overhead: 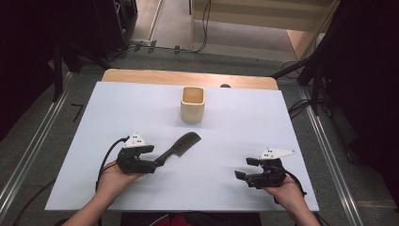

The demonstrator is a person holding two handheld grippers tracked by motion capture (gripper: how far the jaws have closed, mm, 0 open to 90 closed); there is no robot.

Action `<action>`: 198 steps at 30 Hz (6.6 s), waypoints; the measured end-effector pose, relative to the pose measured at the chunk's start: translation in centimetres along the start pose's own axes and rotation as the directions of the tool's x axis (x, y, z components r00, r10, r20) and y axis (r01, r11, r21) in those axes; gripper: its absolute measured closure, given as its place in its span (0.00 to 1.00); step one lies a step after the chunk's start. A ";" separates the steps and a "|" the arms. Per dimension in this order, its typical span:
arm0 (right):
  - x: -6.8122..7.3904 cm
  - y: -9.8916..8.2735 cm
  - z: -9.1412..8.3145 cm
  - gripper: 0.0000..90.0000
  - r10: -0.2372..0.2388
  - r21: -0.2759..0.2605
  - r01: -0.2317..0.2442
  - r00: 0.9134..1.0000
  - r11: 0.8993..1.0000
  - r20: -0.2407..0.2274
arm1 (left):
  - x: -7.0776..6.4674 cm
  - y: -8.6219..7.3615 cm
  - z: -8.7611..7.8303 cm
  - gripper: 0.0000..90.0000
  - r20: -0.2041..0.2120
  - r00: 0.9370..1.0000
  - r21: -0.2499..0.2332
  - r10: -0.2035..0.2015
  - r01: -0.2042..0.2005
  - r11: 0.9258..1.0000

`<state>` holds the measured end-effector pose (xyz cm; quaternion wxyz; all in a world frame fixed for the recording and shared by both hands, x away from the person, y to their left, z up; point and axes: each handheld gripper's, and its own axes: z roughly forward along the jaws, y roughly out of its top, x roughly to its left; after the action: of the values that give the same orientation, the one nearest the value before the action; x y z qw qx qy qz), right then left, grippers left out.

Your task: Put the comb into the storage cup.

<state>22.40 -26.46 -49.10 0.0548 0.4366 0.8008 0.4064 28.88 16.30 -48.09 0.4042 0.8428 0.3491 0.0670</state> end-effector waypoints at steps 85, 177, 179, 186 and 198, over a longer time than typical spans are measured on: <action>0.0 0.3 0.4 0.24 -0.015 0.009 0.015 1.000 1.000 -0.002 | -0.8 -0.8 1.1 0.82 -0.008 0.998 0.078 -0.070 0.070 0.994; 3.5 7.4 -0.7 0.21 0.203 -0.226 -0.160 0.962 0.961 0.182 | -7.7 7.6 11.2 0.81 0.315 0.898 -0.308 -0.309 0.405 0.861; 3.6 7.6 -0.6 0.21 0.211 -0.236 -0.166 0.960 0.958 0.183 | -8.1 7.7 11.6 0.81 0.310 0.900 -0.323 -0.306 0.402 0.857; 3.6 8.5 -0.2 0.22 0.246 -0.258 -0.192 0.950 0.947 0.194 | -8.9 7.8 12.2 0.81 0.304 0.907 -0.358 -0.291 0.392 0.847; 3.0 10.2 -0.2 0.23 0.291 -0.277 -0.224 0.929 0.934 0.229 | -9.2 8.1 12.8 0.81 0.332 0.898 -0.414 -0.289 0.414 0.810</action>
<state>27.12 -21.41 -41.07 0.1613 0.5791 0.6648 0.4435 31.40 -1.26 -49.13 0.6444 0.6391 0.4185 -0.0344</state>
